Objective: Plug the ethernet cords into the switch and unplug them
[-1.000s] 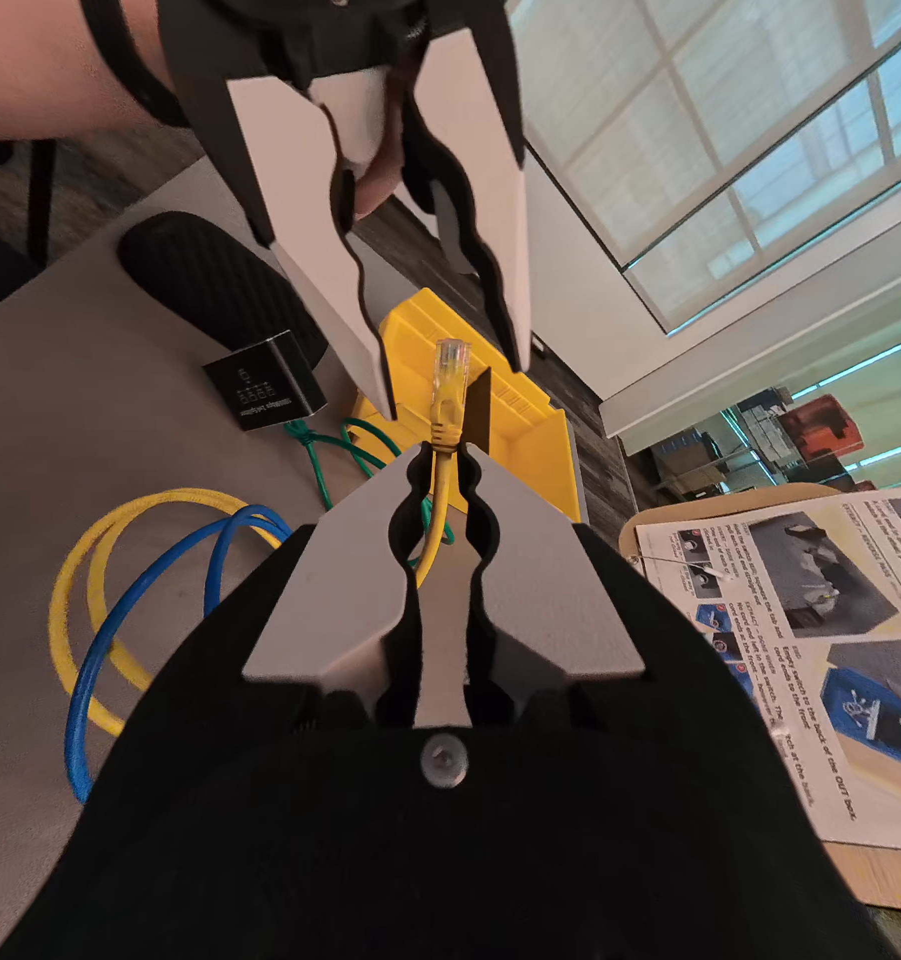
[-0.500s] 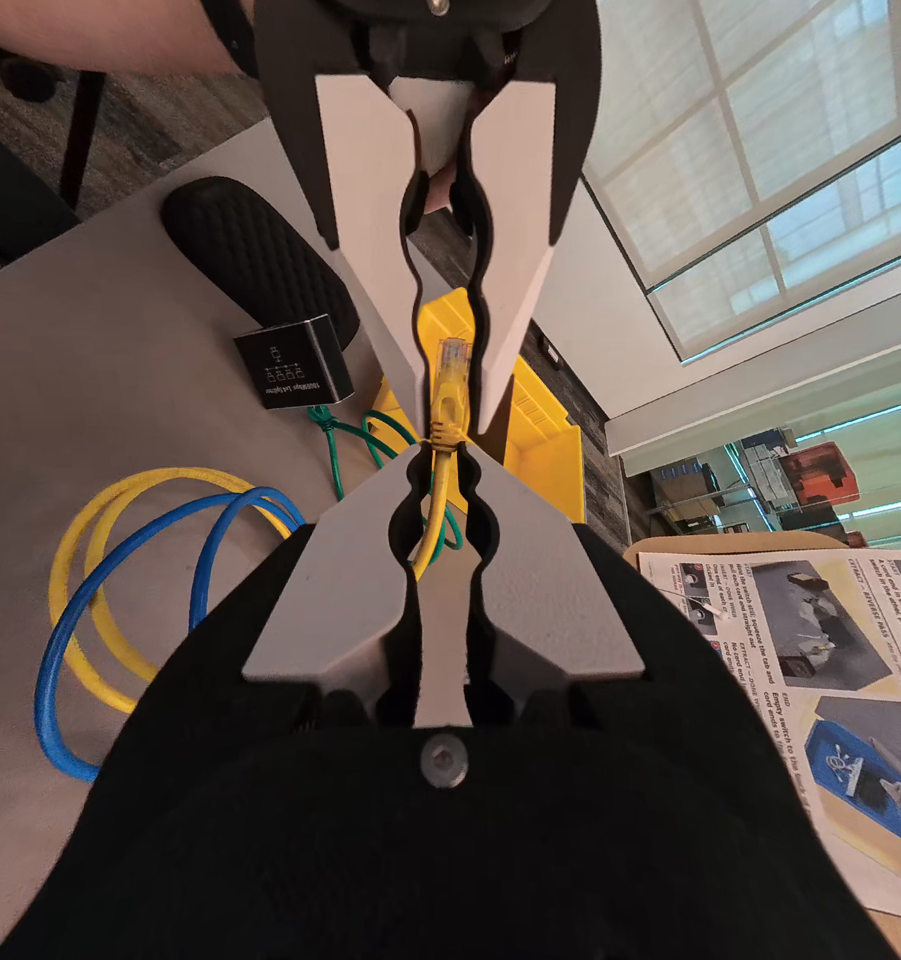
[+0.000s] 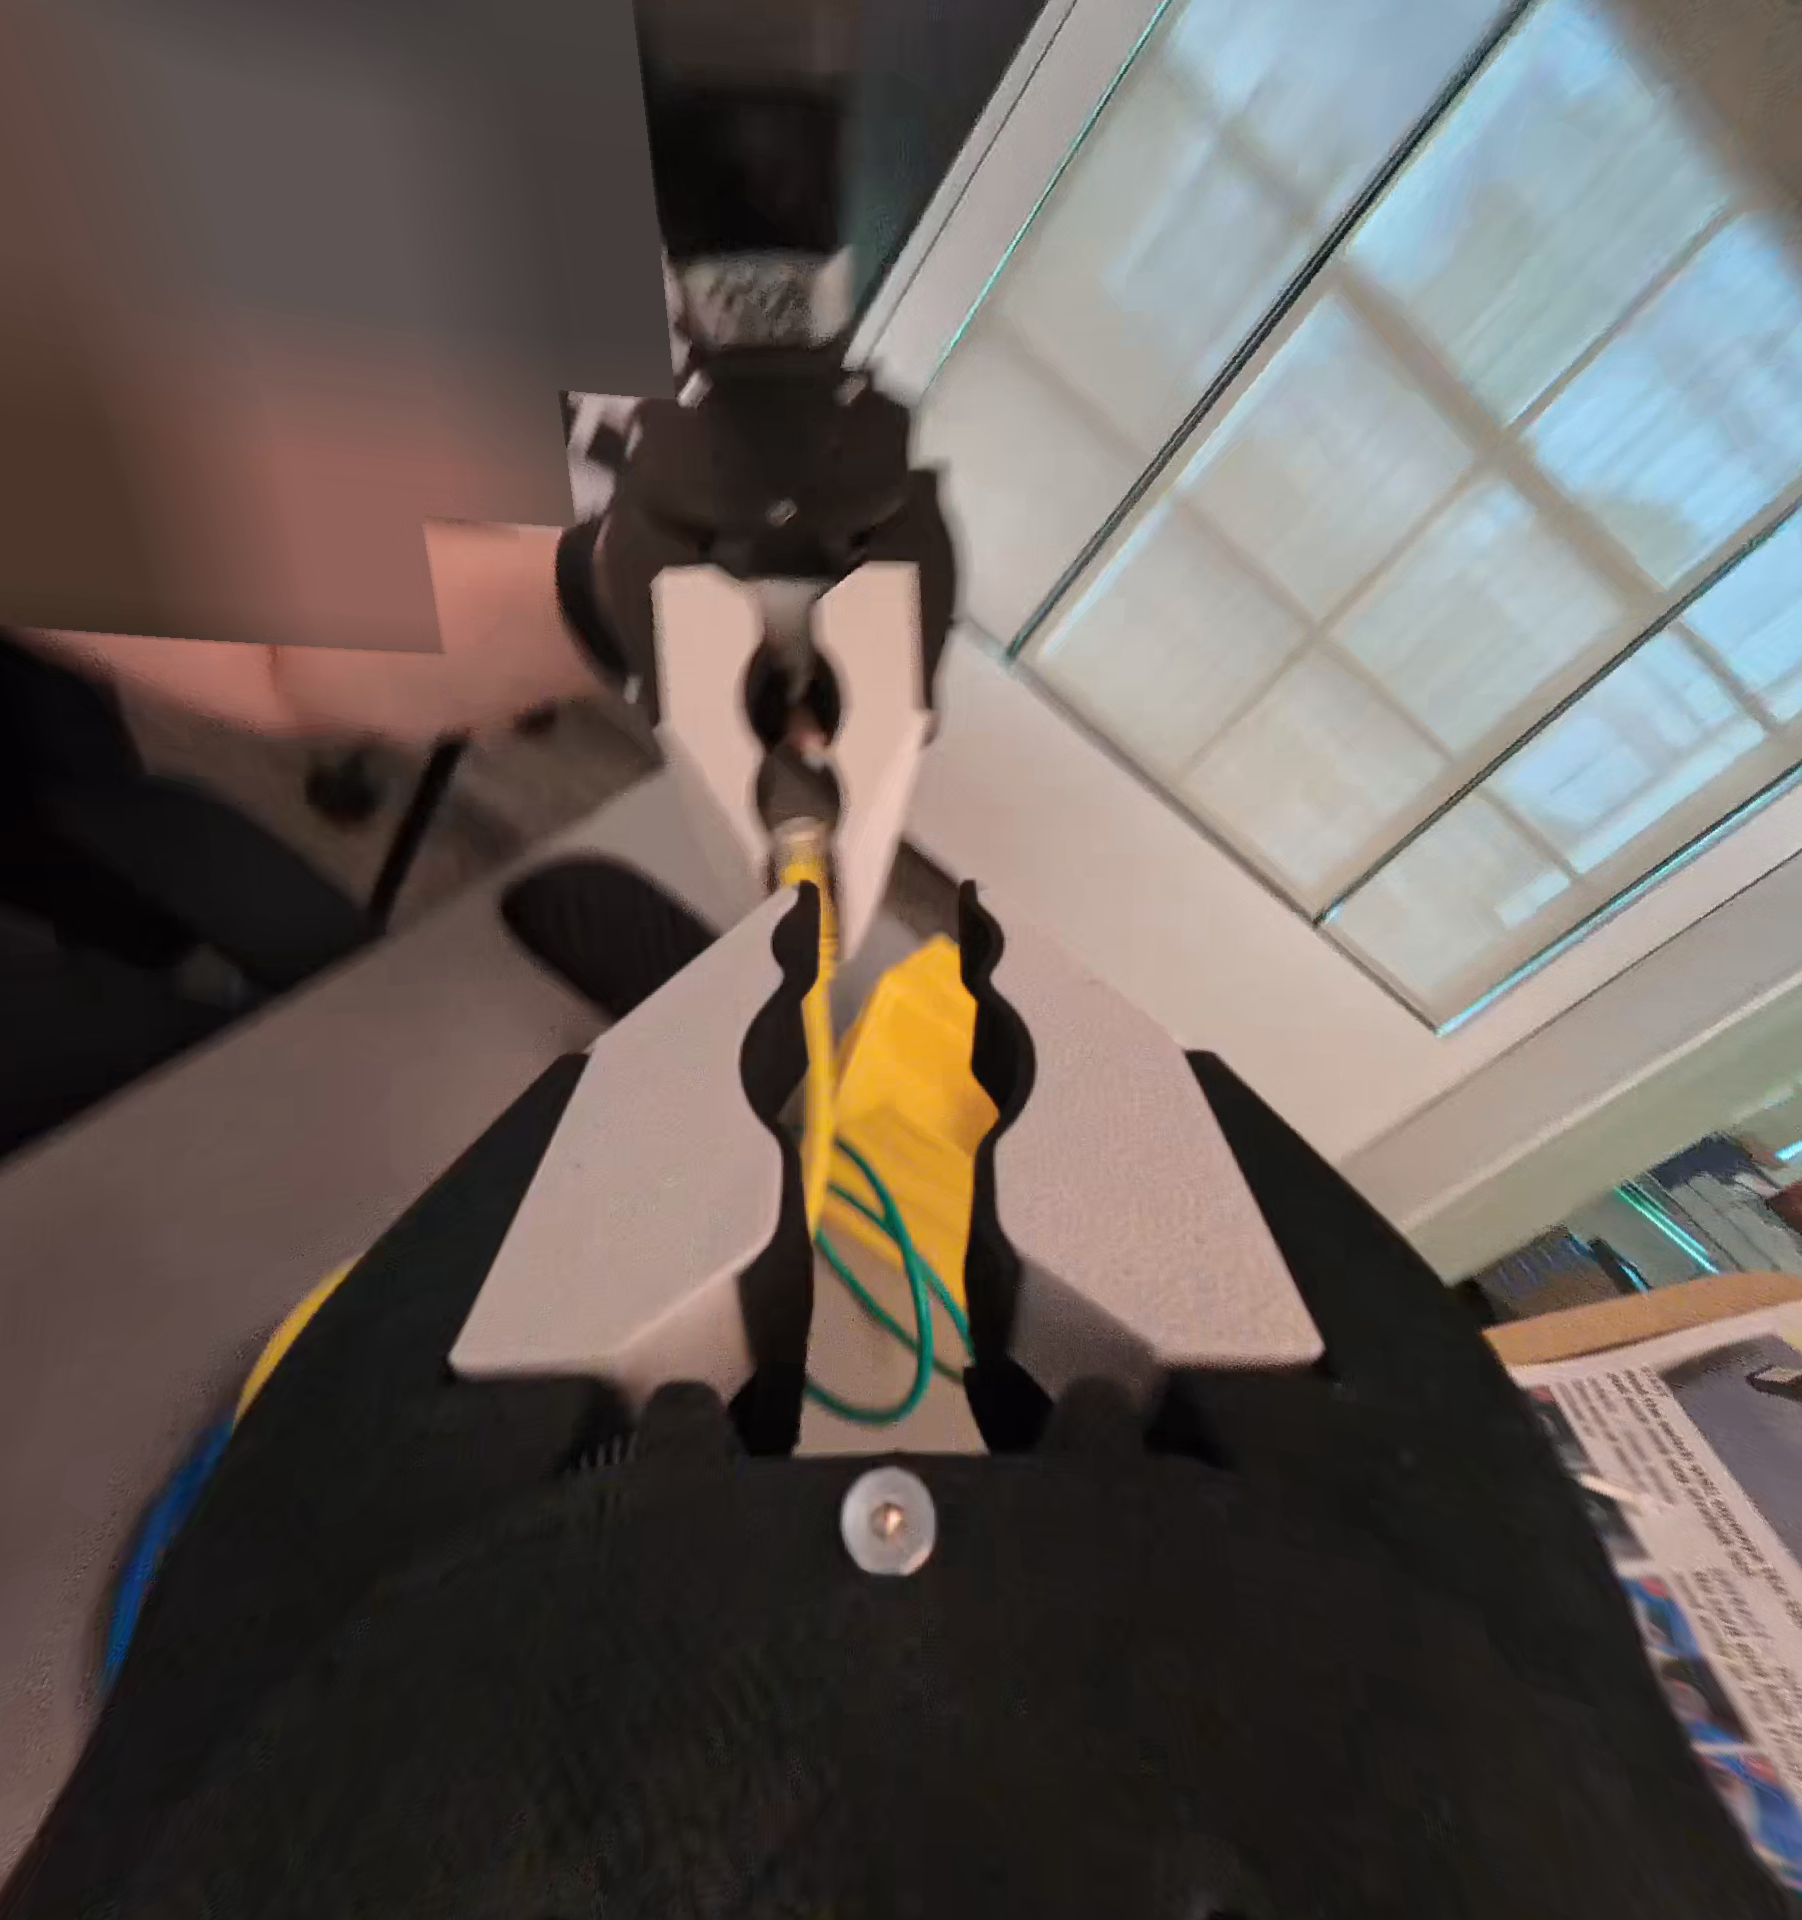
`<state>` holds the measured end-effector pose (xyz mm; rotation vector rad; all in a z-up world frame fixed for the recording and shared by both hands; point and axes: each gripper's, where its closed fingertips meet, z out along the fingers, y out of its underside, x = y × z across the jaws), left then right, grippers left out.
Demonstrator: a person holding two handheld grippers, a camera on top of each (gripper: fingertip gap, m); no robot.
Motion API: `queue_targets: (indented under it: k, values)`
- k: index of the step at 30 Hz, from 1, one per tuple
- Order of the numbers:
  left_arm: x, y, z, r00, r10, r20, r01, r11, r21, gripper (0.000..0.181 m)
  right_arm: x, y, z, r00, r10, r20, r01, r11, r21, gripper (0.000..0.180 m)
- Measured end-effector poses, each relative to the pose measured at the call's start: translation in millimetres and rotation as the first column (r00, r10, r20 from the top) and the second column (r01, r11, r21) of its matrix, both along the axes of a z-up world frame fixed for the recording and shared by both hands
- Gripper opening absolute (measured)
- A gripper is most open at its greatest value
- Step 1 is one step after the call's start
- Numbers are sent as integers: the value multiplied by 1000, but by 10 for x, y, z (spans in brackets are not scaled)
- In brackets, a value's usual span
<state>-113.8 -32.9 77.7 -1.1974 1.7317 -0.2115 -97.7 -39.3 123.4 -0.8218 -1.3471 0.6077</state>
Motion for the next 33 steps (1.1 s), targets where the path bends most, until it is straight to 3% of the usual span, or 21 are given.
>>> queue_targets:
  k: [4,6,8,11,15,18,21,25,33]
  values:
    - [72,-338,277,988,-118,100,123,992,-41,11,266,376,284,957,-66,-281,11,981,-192,32]
    - [97,-480,453,972,-163,169,176,983,-60,11,228,628,69,965,-146,-217,89,963,-253,43]
    - [97,-555,610,954,-189,232,212,974,-77,11,57,729,-309,984,-172,-36,159,959,-234,56]
    - [55,-480,737,943,-166,290,202,975,-96,10,-326,416,-518,999,-22,42,28,988,-155,55]
    - [-14,-354,726,932,-133,336,202,963,-177,10,-444,-61,-104,968,190,-166,-219,959,-181,55]
    - [-38,-295,672,930,-116,349,195,960,-201,10,-313,-150,148,930,227,-290,-289,938,-190,48]
    - [-42,-285,661,928,-110,356,194,958,-210,10,-329,-130,80,952,203,-229,-247,951,-184,38]
    - [-40,-255,641,931,-100,352,181,961,-206,10,-275,-212,198,914,258,-312,-325,928,-184,26]
    - [-32,-227,595,937,-90,337,172,960,-222,10,-216,-163,212,928,217,-301,-269,953,-141,12]
